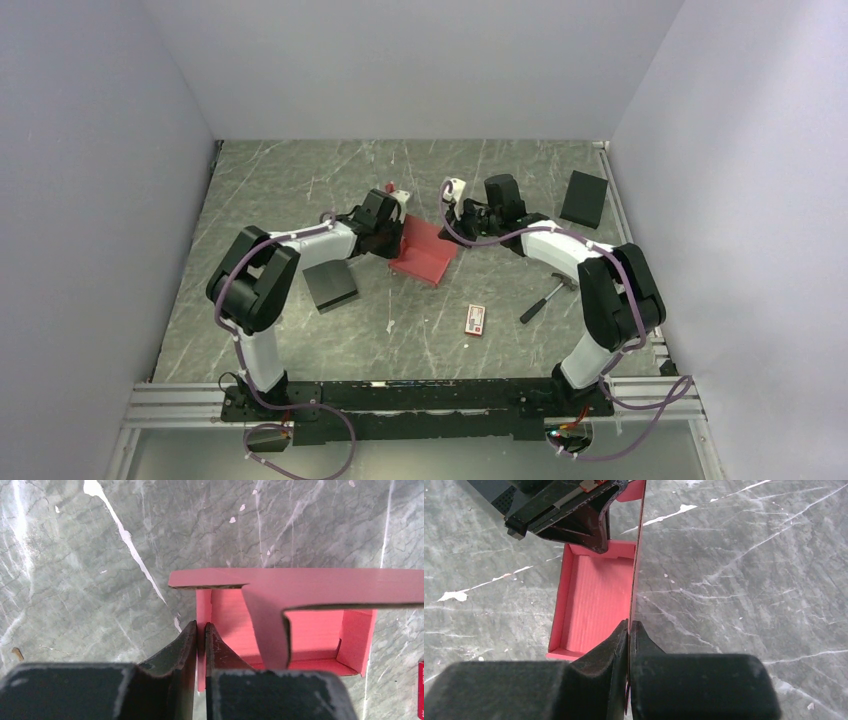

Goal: Fold the paper box

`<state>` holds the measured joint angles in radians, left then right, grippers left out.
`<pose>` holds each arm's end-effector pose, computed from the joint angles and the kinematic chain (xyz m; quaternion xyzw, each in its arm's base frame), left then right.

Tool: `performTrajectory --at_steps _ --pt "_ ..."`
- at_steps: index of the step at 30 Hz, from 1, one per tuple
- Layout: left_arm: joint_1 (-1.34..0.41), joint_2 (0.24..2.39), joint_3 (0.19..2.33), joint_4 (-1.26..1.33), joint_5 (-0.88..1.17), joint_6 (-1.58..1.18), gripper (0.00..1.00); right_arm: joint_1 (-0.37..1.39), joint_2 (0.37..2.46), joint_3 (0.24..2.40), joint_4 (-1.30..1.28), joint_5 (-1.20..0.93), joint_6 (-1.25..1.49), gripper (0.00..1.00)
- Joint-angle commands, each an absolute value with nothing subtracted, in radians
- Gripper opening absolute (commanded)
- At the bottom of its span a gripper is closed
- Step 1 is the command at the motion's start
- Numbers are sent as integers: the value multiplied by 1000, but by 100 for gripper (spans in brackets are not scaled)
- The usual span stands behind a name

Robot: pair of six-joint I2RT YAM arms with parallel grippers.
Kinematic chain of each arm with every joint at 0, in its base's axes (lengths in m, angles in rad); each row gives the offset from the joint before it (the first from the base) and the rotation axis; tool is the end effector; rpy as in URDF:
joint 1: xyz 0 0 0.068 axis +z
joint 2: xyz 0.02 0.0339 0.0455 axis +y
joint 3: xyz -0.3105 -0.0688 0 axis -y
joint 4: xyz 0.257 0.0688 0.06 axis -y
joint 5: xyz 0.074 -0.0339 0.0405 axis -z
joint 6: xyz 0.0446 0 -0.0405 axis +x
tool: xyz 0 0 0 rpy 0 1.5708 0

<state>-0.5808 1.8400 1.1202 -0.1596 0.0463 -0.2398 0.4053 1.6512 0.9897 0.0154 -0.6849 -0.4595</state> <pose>0.3425 -0.2272 0.1972 0.1673 0.9256 -0.1551 0.3020 0.3301 0.1723 0.2471 -0.4893 0.7027 0.2890 0.4281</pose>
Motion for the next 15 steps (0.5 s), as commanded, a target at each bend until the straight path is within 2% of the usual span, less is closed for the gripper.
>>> performTrajectory --at_steps 1,15 --pt "-572 1815 1080 -103 69 -189 14 405 1626 984 66 -681 -432 5" --pt "-585 1821 1038 -74 3 -168 21 419 1607 970 84 -660 -394 3"
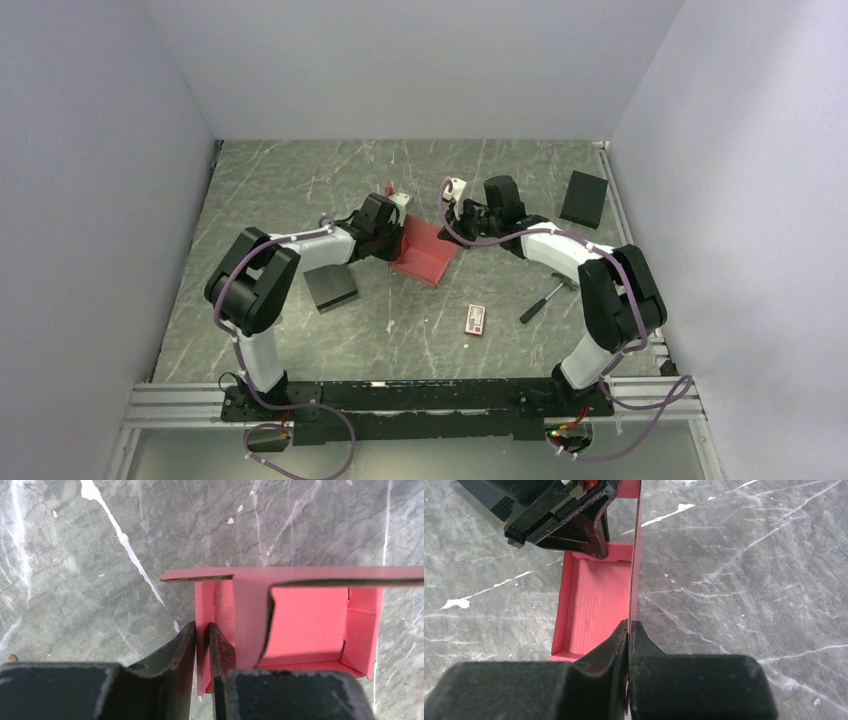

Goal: Fold the paper box

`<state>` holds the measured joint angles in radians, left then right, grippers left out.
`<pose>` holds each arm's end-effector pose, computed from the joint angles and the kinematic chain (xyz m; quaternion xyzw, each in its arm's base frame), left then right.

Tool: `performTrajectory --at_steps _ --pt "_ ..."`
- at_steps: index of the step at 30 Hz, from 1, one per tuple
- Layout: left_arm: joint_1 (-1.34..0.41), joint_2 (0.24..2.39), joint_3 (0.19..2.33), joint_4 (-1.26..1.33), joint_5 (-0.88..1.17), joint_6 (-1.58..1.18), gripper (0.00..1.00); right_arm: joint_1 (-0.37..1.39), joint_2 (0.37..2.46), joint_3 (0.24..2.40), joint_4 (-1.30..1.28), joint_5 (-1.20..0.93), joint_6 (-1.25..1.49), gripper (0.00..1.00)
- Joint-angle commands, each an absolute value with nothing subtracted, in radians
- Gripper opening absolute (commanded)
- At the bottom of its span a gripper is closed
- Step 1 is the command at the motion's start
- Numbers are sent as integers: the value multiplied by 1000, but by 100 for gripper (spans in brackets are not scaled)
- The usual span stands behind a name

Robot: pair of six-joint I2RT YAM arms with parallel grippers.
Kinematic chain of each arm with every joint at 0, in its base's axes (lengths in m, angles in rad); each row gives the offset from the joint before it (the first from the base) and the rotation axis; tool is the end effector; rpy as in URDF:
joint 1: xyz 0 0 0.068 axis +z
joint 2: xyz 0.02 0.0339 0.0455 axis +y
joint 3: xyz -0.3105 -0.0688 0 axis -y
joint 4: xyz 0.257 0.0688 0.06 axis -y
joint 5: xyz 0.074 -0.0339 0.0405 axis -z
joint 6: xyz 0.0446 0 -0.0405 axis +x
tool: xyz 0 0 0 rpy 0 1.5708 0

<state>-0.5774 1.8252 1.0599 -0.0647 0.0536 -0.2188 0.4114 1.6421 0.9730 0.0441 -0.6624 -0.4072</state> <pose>0.3381 -0.2231 0.1918 0.1757 0.9152 -0.1633 0.3239 0.3277 0.1729 0.2470 -0.4709 0.7134 0.2904 0.4301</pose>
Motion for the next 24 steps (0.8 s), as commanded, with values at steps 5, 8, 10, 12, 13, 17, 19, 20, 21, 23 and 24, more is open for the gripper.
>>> performTrajectory --at_steps 5,8,10,12,13,17,19,20,21,23,24 --pt "-628 1848 1061 -104 -108 -140 14 419 1612 971 85 -658 -385 3" --pt "-663 1871 1085 -138 -198 -123 0 421 1614 970 83 -657 -383 2" --pt "-691 1888 1105 -166 -268 -105 0 422 1614 971 82 -654 -380 2" --pt "-717 1912 1123 -189 -332 -93 0 422 1616 971 83 -649 -378 2" --pt "-725 1917 1123 -189 -353 -92 0 422 1619 972 81 -649 -376 2" --pt "-739 1940 1117 -192 -437 -102 1 422 1623 971 84 -643 -367 2" --pt "-740 1955 1118 -190 -445 -104 10 423 1626 974 79 -642 -365 2" --pt "-739 1959 1116 -186 -441 -105 14 423 1627 975 79 -643 -364 2" --pt "-740 1960 1112 -180 -431 -105 15 423 1628 974 80 -644 -363 2" --pt "-741 1960 1114 -177 -424 -106 14 423 1629 974 80 -645 -361 2" --pt "-740 1961 1115 -180 -425 -104 1 422 1629 974 80 -643 -360 2"
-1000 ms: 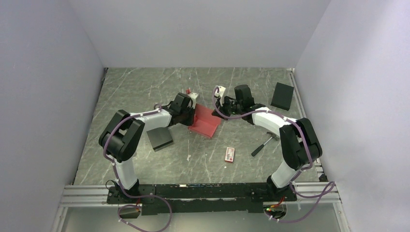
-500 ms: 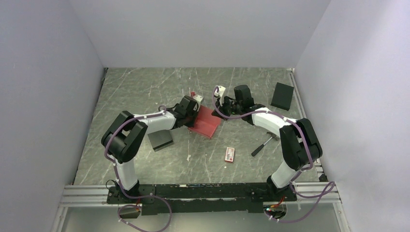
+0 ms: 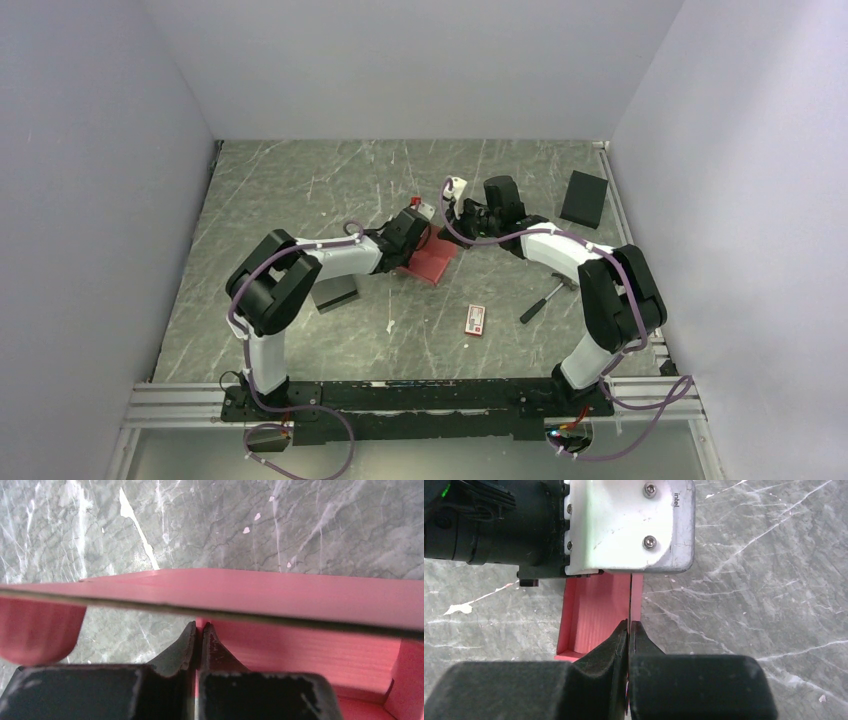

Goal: Fold the paper box

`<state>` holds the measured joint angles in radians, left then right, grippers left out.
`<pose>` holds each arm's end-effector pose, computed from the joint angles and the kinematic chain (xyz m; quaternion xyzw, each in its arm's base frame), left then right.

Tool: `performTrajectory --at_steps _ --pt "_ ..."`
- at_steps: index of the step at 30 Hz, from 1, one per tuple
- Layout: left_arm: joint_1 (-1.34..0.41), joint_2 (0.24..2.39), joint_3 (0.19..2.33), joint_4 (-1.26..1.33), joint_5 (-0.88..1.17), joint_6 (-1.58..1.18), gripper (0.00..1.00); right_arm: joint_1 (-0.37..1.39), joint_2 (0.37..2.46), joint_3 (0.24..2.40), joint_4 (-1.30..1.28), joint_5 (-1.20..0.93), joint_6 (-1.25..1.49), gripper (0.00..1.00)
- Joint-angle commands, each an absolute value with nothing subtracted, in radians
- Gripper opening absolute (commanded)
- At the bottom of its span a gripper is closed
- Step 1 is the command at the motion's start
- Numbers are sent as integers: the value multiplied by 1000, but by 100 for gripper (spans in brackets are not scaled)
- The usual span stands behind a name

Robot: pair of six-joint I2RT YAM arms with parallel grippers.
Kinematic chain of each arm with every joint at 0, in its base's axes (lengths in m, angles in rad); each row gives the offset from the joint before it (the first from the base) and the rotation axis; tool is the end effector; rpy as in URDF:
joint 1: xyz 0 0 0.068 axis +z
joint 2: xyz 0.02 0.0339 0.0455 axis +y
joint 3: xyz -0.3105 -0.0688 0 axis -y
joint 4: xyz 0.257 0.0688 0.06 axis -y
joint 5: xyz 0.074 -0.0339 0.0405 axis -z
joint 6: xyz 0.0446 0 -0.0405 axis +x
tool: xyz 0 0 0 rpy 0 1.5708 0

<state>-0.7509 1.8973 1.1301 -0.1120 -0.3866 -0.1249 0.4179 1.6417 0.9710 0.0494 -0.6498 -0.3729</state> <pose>0.3184 -0.2741 0.1836 0.2223 0.8985 0.0226 0.3779 0.3269 0.1747 0.2467 -0.4593 0.7216 0.2936 0.4267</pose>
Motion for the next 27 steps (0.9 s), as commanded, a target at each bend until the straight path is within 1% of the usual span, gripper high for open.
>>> performTrajectory --at_steps 1,11,12,14,15,19,27 --pt "-739 1960 1115 -178 -432 -105 0 423 1630 974 81 -643 -360 2" --pt "-745 1968 1105 -163 -465 -67 0 423 1647 984 73 -639 -353 2" --pt "-745 1962 1094 -151 -459 -75 2 423 1649 985 71 -640 -351 2" --pt "-728 1943 1070 -116 -410 -106 22 423 1653 987 67 -642 -348 2" --pt "-717 1932 1063 -108 -375 -129 26 423 1654 989 65 -643 -347 2" --pt "-679 1894 1039 -86 -277 -180 32 423 1655 989 65 -644 -345 2" --pt "-659 1850 1050 -95 -229 -213 37 433 1661 994 60 -643 -348 2"
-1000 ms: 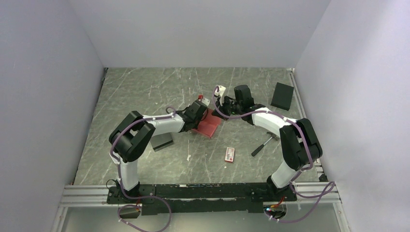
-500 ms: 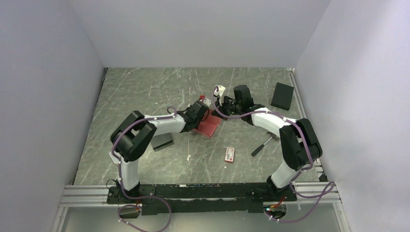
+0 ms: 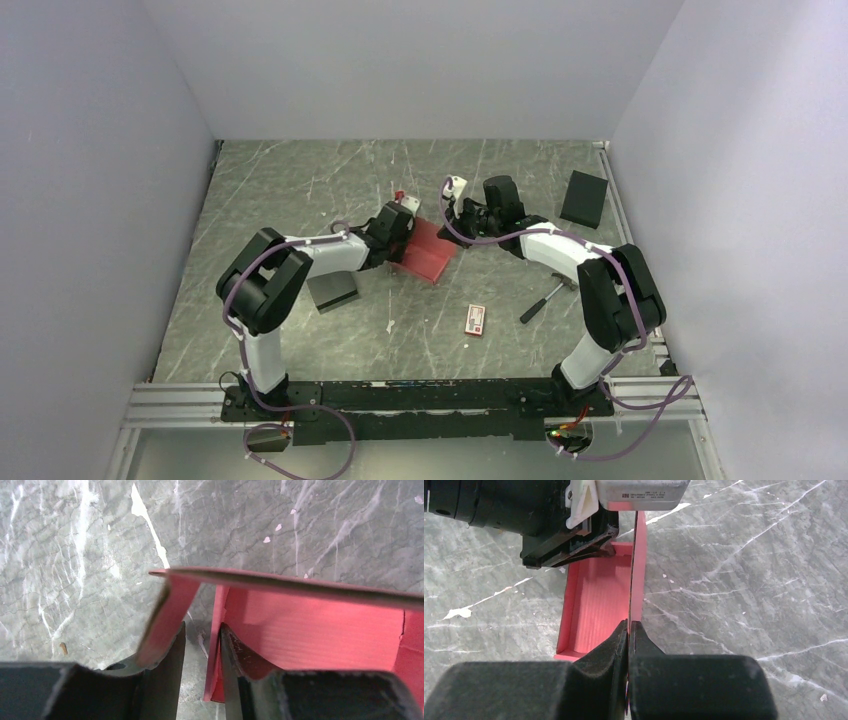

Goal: Fold the paper box

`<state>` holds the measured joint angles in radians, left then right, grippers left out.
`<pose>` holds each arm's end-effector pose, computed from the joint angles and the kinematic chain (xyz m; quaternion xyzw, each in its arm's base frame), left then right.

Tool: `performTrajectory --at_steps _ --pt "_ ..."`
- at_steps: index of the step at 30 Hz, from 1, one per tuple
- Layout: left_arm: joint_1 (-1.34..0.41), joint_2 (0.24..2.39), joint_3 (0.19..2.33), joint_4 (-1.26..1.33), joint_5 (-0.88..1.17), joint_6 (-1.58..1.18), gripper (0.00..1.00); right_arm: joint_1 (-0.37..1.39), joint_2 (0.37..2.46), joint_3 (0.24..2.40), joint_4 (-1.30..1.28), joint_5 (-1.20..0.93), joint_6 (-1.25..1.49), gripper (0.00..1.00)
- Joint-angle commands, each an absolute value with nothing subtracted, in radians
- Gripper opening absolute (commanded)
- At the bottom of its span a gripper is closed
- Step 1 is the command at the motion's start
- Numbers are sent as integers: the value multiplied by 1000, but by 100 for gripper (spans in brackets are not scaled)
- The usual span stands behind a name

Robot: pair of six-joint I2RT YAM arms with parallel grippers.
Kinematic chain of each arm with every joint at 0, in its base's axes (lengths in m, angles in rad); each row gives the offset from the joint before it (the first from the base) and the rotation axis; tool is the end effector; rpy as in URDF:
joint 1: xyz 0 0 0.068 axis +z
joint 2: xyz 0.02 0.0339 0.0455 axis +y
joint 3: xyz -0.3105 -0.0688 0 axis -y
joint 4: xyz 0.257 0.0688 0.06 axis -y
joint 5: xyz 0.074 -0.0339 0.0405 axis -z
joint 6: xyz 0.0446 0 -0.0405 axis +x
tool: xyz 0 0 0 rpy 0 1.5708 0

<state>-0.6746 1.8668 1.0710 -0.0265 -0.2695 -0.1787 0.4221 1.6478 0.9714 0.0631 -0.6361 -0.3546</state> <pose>0.3299 -0.2486 0.1832 0.1787 0.9062 -0.0361 0.3815 0.3282 0.1765 0.2457 -0.4526 0.7257 0.2922 0.4279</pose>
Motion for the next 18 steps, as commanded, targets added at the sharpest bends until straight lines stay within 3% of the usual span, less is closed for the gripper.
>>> performTrajectory --at_steps 1,18 --pt "-660 1844 1051 -98 -226 -216 37 434 1662 994 60 -643 -348 2" --pt "-647 1715 979 22 -210 -277 42 442 1669 999 56 -629 -345 2"
